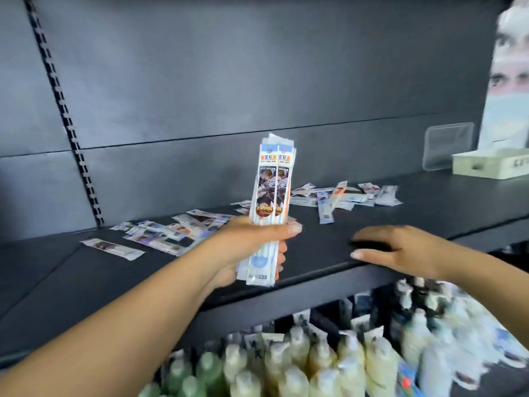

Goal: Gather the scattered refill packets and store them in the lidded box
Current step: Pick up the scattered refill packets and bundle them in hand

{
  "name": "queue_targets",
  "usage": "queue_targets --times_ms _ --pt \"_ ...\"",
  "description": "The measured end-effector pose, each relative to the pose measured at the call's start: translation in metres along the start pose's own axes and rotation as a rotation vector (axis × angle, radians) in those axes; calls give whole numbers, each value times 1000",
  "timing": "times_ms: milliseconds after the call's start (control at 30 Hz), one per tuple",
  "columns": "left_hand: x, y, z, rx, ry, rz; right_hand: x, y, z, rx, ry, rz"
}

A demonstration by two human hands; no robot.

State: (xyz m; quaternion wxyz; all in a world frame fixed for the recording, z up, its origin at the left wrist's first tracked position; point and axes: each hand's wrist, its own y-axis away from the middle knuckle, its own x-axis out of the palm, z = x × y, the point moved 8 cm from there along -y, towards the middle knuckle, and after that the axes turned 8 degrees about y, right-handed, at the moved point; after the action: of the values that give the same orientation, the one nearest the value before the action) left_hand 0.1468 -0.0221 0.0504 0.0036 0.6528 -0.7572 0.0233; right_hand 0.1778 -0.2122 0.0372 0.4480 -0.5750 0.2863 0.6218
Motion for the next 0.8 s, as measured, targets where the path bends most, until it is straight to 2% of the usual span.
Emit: queue_targets --times_ms 133,333,600,733,800 --pt "98 -19 24 -36 145 -14 -13 38 -92 11 69 -44" --pt "209 -55 25 -72 238 -36 -28 54 -164 -18 138 -49" --pt "279 -120 12 -51 150 -52 -53 40 -247 -13 43 -1" --pt "308 -176 5 -30 39 -49 -70 24 -321 58 56 -36" --pt "319 -205 4 -27 -19 -35 -70 16 -357 70 92 21"
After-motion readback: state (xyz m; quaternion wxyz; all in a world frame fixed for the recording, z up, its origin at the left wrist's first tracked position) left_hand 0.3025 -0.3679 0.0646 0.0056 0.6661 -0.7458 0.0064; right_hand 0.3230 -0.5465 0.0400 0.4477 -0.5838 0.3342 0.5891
